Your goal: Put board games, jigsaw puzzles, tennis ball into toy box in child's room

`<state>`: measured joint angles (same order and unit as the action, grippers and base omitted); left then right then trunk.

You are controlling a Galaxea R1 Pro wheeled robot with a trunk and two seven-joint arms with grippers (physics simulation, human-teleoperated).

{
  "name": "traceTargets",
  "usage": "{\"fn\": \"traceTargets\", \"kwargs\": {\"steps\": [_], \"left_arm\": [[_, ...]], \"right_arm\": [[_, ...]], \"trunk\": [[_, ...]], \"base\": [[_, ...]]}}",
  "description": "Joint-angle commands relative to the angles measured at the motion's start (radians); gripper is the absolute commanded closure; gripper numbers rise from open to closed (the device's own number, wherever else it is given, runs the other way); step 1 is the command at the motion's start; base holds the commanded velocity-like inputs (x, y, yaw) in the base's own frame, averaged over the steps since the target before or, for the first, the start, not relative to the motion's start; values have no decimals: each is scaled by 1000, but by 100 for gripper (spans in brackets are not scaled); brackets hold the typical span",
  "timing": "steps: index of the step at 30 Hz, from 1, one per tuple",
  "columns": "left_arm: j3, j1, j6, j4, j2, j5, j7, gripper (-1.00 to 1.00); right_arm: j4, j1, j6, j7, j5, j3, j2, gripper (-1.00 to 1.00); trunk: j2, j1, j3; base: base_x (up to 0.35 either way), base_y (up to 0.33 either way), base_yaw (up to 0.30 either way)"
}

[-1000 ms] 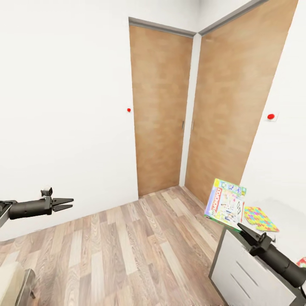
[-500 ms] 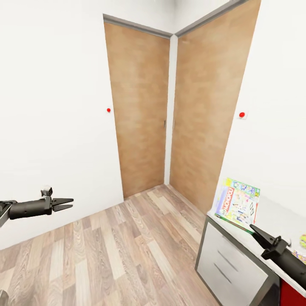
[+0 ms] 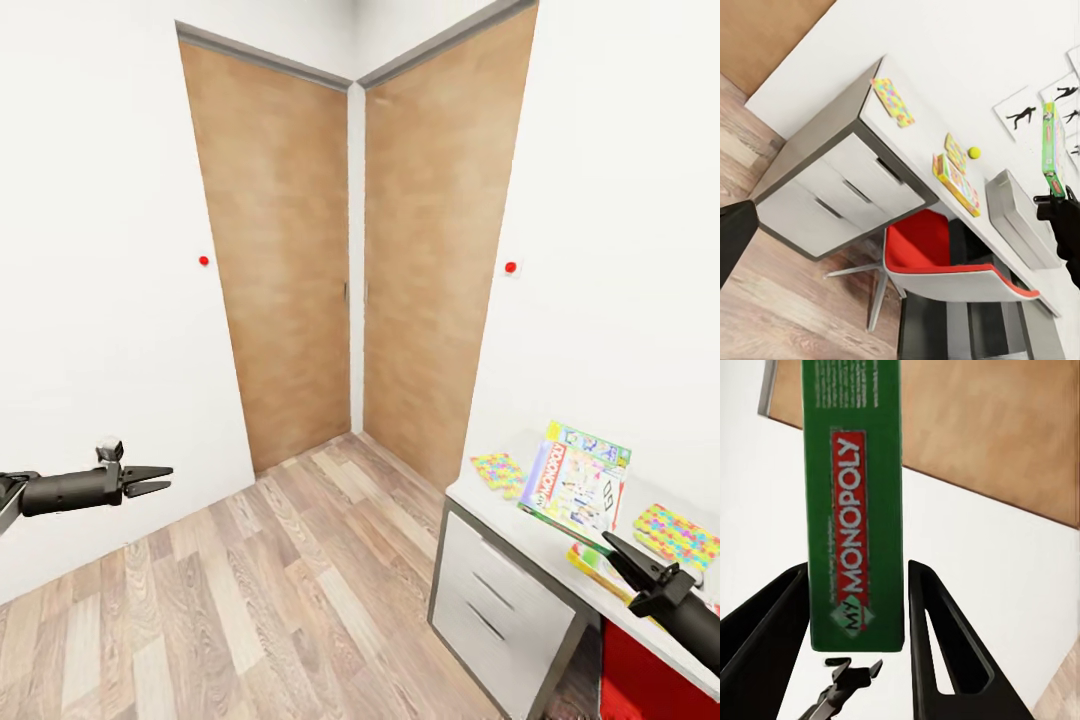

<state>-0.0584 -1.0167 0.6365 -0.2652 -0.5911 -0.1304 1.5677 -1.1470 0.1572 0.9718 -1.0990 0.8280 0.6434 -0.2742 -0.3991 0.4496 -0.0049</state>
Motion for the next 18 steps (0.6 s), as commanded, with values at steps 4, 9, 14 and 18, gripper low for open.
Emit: {"fn": "traceTargets", "kwargs": {"steps": [4, 9, 14, 18], "left_arm": [[-7, 0, 10, 0, -1, -6, 3, -100], [-7, 0, 10, 0, -1, -6, 3, -100], [-8, 0, 9, 0, -1, -6, 3, -100], [-8, 0, 8, 0, -1, -6, 3, -100]], "right_arm": [[2, 1, 7, -4, 5, 2, 0, 100], [4, 1, 7, -4, 5, 14, 0, 100], [4, 1, 7, -4, 4, 24, 0, 100], [8, 1, 7, -4, 4, 28, 0, 100]], "trunk": [[-1, 0, 0], [-1, 0, 0], [-1, 0, 0], [-1, 0, 0]], "base": [[0, 0, -280], [0, 0, -280], [0, 0, -280], [0, 0, -280]]}}
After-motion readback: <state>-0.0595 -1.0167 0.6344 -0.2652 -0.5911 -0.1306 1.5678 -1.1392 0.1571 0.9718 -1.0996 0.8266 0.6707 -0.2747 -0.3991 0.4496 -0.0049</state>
